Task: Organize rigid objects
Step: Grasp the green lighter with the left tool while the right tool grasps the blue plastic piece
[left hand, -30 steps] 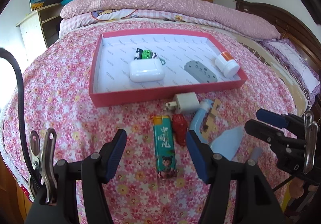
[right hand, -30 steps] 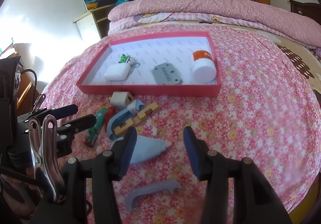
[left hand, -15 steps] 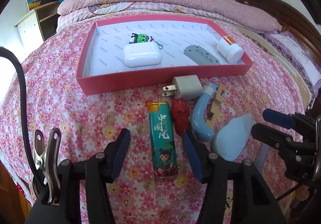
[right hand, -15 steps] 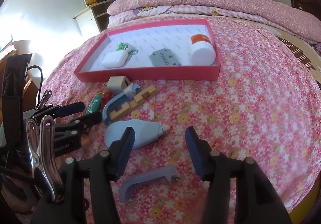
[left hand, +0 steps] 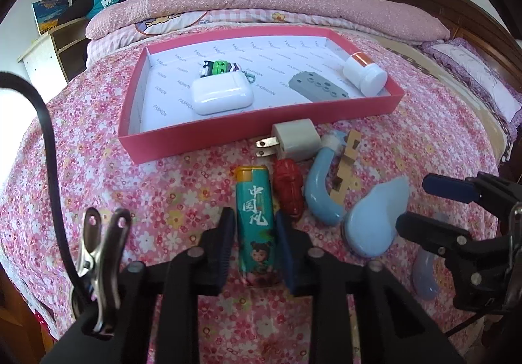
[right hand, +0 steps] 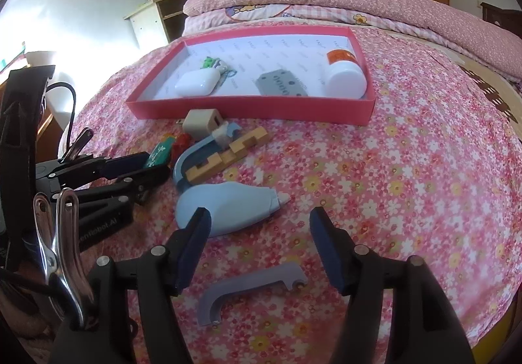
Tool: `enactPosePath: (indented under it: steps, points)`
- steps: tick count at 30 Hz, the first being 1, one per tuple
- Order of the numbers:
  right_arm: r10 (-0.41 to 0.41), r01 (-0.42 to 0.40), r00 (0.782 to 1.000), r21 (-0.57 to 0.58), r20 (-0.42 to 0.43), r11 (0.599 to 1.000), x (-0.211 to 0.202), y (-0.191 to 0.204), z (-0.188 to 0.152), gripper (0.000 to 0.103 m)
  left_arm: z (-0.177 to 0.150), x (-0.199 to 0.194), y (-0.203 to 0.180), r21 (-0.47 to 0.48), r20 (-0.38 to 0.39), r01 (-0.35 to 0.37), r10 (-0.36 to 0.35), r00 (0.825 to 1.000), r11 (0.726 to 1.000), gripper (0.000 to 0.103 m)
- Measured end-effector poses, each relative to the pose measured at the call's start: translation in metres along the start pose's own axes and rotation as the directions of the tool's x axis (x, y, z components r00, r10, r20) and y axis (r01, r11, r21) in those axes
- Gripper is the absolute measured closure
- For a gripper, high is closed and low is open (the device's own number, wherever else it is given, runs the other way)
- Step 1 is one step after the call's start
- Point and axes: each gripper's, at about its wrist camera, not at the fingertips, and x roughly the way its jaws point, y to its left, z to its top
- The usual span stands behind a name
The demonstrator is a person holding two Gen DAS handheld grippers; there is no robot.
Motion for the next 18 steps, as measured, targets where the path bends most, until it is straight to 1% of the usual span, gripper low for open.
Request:
enactPosePath:
  steps: [5, 8, 10, 16, 18]
  points:
    - [-0.005, 0.005, 1.000, -0.017, -0.006, 1.000, 0.003, 0.005, 0.001, 0.032, -0.005, -0.005, 0.013, -0.034, -0.009, 0.001, -0.001, 1.000, 0.999, 0.079]
    - [-0.004, 0.003, 1.000, -0.031, -0.012, 1.000, 0.006, 0.009, 0.002, 0.026, -0.007, -0.006, 0.022, -0.054, -0.008, -0.003, 0.003, 1.000, 0.999, 0.079]
    - [-0.005, 0.005, 1.000, -0.046, -0.015, 0.999, 0.009, 0.013, 0.003, 0.022, -0.008, -0.006, 0.025, -0.068, -0.005, 0.007, -0.007, 1.000, 0.998, 0.079]
    - [-0.018, 0.016, 1.000, -0.081, -0.022, 0.997, 0.018, 0.024, 0.002, 0.015, -0.009, -0.007, 0.024, -0.065, 0.004, 0.002, -0.002, 1.000, 0.998, 0.079]
    - [-0.021, 0.019, 0.999, -0.082, -0.028, 0.996, 0.021, 0.025, 0.003, 0.015, -0.008, -0.006, 0.024, -0.066, 0.004, 0.000, 0.000, 1.000, 0.998, 0.078]
